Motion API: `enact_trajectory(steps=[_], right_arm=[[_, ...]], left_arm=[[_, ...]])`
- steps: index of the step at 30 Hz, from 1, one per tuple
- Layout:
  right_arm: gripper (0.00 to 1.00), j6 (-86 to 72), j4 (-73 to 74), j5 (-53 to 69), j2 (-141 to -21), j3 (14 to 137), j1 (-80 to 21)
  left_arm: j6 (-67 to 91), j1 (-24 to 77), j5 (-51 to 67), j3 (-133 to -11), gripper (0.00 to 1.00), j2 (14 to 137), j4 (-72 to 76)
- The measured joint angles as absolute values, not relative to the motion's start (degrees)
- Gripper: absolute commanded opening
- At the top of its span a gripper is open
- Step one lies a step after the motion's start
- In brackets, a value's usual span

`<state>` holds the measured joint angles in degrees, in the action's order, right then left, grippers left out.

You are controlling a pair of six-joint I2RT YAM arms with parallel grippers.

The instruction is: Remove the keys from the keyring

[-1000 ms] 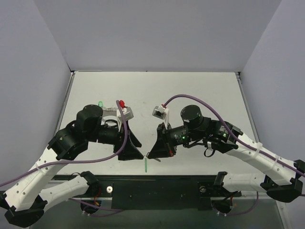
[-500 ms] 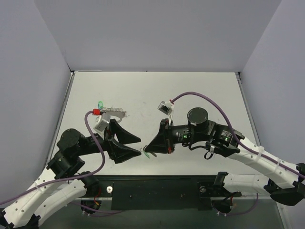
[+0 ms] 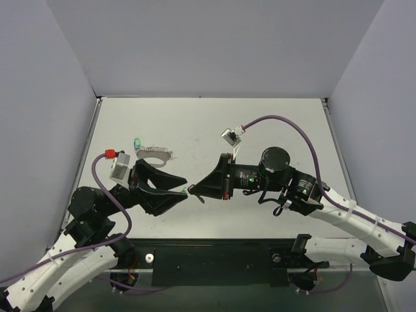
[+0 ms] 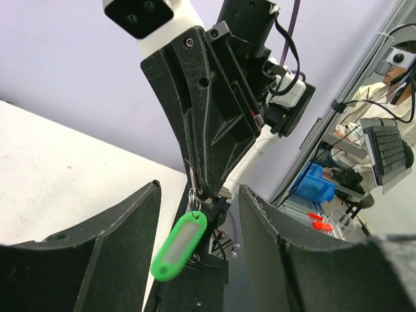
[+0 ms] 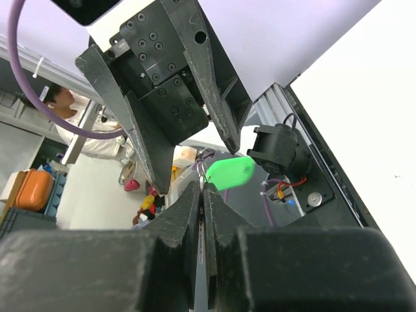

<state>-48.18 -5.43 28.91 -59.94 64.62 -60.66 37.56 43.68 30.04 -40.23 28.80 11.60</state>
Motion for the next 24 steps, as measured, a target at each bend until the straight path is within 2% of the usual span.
enact_trajectory(steps=[6,24], right_arm=[[0.00,-50.7,-8.8,28.6,-59.0,63.0,-60.4],[0.00,-54.0,-13.1,28.7,-58.9,62.3,-60.4]], left_arm=[[38.6,43.7,28.1,-40.1,0.52,27.7,13.2],[41.8,43.7,25.7,-37.5,0.44,26.2,17.5]])
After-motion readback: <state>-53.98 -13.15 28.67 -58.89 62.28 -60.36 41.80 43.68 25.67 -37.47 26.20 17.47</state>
